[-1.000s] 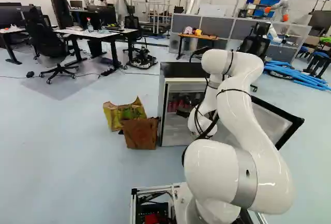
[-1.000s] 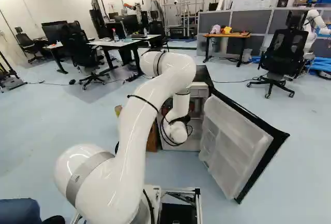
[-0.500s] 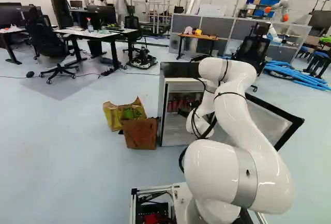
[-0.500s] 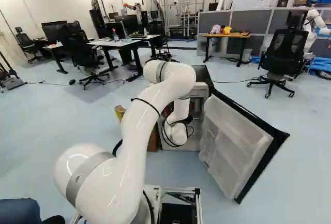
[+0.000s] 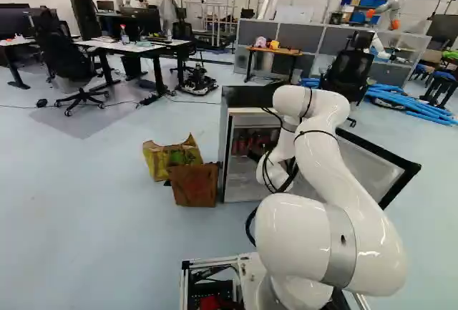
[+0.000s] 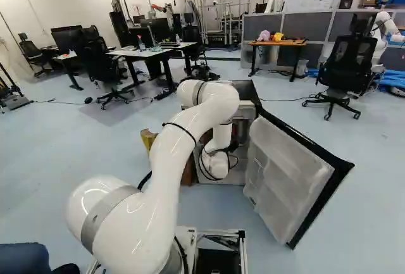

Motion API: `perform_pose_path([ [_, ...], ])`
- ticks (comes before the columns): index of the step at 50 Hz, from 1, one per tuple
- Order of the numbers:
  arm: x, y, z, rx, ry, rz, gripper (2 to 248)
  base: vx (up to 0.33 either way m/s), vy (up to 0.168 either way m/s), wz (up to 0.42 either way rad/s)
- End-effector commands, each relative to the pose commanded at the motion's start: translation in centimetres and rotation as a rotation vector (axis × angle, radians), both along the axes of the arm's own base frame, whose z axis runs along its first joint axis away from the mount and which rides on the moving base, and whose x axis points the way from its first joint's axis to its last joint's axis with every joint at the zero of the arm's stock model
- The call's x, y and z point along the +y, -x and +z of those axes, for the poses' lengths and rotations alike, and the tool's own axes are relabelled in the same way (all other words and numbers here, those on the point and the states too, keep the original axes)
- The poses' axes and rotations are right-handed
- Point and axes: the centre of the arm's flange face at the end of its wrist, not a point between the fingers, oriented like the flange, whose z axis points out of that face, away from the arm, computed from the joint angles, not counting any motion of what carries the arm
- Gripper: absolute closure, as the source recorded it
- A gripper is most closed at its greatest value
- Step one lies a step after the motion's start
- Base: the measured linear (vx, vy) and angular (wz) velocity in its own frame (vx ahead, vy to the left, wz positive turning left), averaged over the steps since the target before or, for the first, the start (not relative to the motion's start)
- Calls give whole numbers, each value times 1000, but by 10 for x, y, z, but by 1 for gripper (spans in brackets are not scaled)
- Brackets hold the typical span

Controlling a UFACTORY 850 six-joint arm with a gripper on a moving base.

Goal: Grab a drink from the fridge

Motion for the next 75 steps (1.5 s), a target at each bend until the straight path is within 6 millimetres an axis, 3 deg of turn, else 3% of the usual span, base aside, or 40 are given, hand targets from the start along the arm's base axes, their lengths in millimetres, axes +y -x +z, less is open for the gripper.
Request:
perform_pose_path([
  [6,0,0,0,0,0,0,3,0,0,0],
  [7,0,0,0,0,0,0,16,0,0,0],
  [11,0,0,0,0,0,0,16,0,0,0],
  [12,0,0,0,0,0,0,29,0,0,0],
  [22,0,0,0,0,0,0,47,0,0,0],
  [43,0,0,0,0,0,0,47,0,0,0],
  [44,0,0,0,0,0,0,61,0,0,0],
  [48,0,0,0,0,0,0,61,0,0,0],
  [49,0,0,0,0,0,0,74,0,0,0],
  [58,0,0,0,0,0,0,86,0,0,0],
  [59,0,0,0,0,0,0,98,0,0,0],
  [64,0,0,0,0,0,0,98,0,0,0],
  [65,0,0,0,0,0,0,110,0,0,0],
  [69,0,0,0,0,0,0,110,0,0,0],
  [70,0,0,0,0,0,0,122,0,0,0],
  [74,0,0,0,0,0,0,122,0,0,0],
  [75,0,0,0,0,0,0,134,0,0,0],
])
